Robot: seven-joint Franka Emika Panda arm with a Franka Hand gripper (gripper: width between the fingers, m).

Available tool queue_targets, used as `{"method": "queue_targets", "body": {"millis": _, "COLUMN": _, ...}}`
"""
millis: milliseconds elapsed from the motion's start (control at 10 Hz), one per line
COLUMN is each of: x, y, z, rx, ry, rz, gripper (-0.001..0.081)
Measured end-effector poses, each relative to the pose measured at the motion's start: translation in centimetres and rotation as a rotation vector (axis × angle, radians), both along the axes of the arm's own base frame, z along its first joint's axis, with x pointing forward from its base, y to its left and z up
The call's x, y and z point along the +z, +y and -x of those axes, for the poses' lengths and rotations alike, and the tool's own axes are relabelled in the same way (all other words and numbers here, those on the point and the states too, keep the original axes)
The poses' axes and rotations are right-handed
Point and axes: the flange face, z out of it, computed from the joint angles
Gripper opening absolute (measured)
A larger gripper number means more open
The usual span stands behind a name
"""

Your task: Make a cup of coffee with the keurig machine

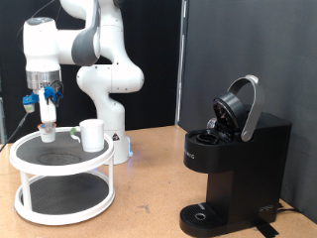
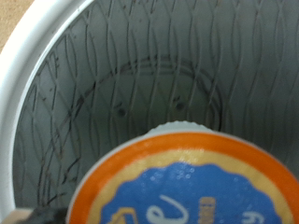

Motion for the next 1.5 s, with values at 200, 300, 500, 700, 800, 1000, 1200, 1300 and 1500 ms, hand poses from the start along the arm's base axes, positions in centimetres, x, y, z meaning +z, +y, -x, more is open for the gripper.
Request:
{"method": "queue_targets", "body": {"millis": 200, "x": 0.6, "y": 0.5, "z": -0.6, "rx": -0.032, "ry": -0.040, "rz": -0.054, "gripper": 0.0386}}
{"method": "queue_targets", "body": {"millis": 300, "x": 1.4, "y": 0.7, "z": -1.1, "rx": -0.047, "ry": -0.065, "rz": -0.083, "gripper": 0.0386}}
{"method": "queue_targets", "body": {"millis": 500, "x": 3.7, "y": 1.0, "z": -2.3, "rx": -0.077, "ry": -0.114, "rz": -0.140, "gripper": 0.0386}}
{"method": "queue_targets", "body": {"millis": 700, "x": 6.4, "y": 1.4, "z": -3.7, "rx": -0.100, "ry": -0.166, "rz": -0.199, "gripper": 0.0386}}
{"method": "queue_targets", "body": {"millis": 800, "x": 7.7, "y": 1.7, "z": -4.4, "rx": -0.097, "ry": -0.186, "rz": -0.226, "gripper": 0.0386}}
{"method": "queue_targets", "body": {"millis": 1000, "x": 10.1, "y": 2.7, "z": -5.8, "rx": -0.086, "ry": -0.216, "rz": -0.258, "gripper": 0.0386}}
{"method": "queue_targets", "body": {"millis": 1200, "x": 12.4, "y": 4.2, "z": -7.2, "rx": -0.068, "ry": -0.221, "rz": -0.273, "gripper": 0.0386}}
{"method": "queue_targets", "body": {"millis": 1300, "x": 13.2, "y": 5.0, "z": -7.6, "rx": -0.064, "ry": -0.212, "rz": -0.273, "gripper": 0.0386}}
{"method": "queue_targets", "body": {"millis": 1500, "x": 13.4, "y": 5.2, "z": -7.9, "rx": -0.067, "ry": -0.204, "rz": -0.272, "gripper": 0.0386}}
